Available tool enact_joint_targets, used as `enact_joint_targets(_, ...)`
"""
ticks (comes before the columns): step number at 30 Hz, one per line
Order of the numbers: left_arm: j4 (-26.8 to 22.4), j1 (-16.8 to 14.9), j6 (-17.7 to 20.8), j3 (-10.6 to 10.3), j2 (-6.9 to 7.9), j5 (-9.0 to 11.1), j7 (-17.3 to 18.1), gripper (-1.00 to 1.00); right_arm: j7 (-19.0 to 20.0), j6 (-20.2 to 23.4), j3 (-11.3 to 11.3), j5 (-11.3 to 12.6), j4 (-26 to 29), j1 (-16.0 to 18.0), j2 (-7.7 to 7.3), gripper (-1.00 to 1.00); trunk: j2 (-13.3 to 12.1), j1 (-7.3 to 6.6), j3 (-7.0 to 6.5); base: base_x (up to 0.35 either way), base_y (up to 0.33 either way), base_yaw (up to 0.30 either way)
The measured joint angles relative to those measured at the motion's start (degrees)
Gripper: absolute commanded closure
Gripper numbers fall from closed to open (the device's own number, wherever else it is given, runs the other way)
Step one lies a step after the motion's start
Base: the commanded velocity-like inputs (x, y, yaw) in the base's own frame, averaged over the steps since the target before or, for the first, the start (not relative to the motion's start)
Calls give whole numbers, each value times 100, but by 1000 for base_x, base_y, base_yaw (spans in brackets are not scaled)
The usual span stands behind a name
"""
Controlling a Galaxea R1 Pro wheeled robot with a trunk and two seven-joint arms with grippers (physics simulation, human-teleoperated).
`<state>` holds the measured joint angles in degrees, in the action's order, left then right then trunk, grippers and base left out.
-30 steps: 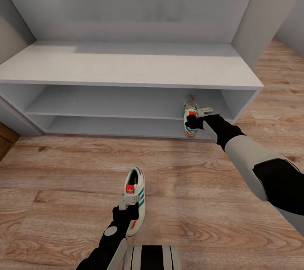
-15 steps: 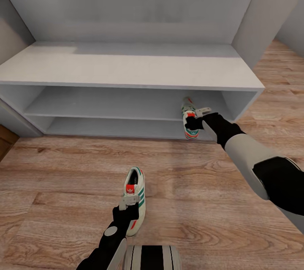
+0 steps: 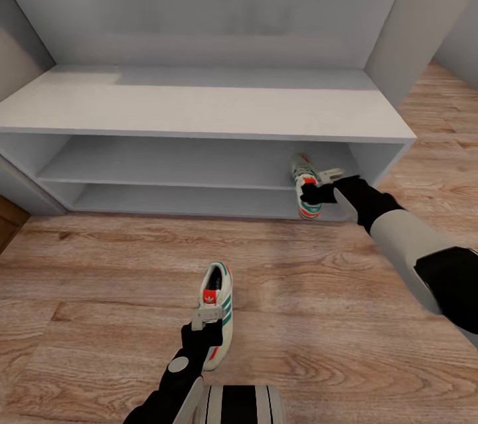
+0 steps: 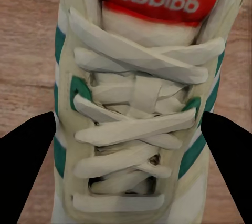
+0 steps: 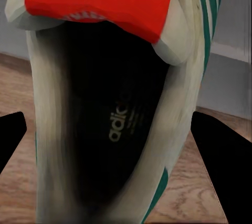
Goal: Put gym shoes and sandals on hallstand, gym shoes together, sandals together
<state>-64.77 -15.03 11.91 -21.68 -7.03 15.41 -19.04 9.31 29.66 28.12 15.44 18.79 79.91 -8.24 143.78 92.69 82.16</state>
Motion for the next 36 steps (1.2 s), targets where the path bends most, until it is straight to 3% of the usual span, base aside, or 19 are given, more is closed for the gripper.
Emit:
enact_joint_targets(8, -19, 0, 0, -21, 6, 1, -5, 100, 246, 238, 308, -10, -116, 187, -188, 100, 0, 0, 0, 0, 0, 0)
enact_joint_targets(25, -34, 1, 47, -20, 9, 15, 3, 100, 283, 404, 385, -37, -161, 273, -182, 100, 0, -1, 0, 8, 0, 0)
enact_joint_targets(32, -44, 0, 67, -28, 9, 11, 4, 100, 287, 417, 364, 91, -375, 275, -165, 100, 0, -77, 0, 174, 0, 0)
enact_joint_targets(36, -55, 1, 67, -27, 9, 11, 4, 100, 279, 410, 406, 2, -419, 278, -161, 100, 0, -101, 0, 82, 0, 0)
